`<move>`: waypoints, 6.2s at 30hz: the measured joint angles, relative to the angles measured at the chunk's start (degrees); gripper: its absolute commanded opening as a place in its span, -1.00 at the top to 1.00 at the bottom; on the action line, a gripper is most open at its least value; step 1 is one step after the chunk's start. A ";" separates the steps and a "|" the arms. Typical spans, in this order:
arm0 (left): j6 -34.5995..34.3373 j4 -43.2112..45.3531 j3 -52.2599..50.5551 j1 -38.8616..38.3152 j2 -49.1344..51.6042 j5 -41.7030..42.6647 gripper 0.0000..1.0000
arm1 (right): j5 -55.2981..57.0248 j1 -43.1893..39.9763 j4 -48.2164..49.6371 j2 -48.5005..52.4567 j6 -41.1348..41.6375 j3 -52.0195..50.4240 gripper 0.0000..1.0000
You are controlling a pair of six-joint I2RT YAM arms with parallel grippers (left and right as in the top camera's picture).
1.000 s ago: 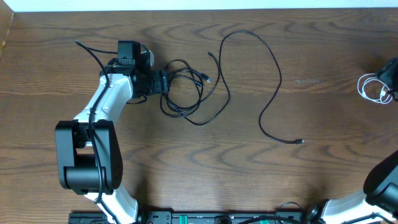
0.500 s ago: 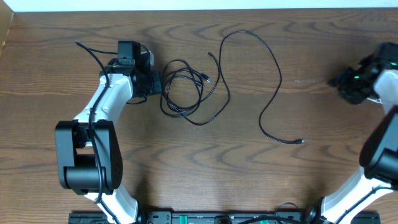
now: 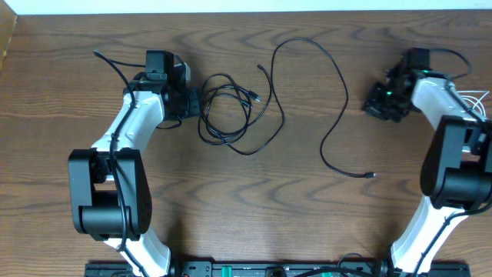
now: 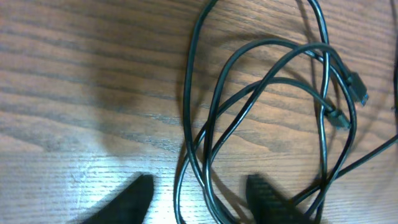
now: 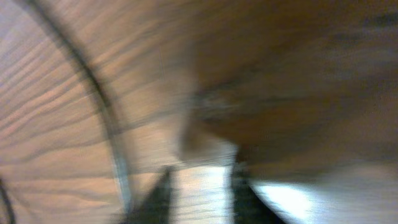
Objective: Untangle cables
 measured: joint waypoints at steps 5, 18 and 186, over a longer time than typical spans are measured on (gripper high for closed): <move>0.15 -0.02 0.00 0.00 0.00 -0.02 -0.36 | -1.81 3.04 0.68 -0.04 -0.04 0.35 0.12; 0.17 0.00 0.00 0.00 0.00 -0.02 -0.35 | -10.64 10.56 4.31 -6.08 -0.09 2.75 0.07; -17.81 -3.63 -0.13 12.57 0.00 -9.44 -0.19 | -15.52 46.01 50.64 12.48 11.85 3.04 0.98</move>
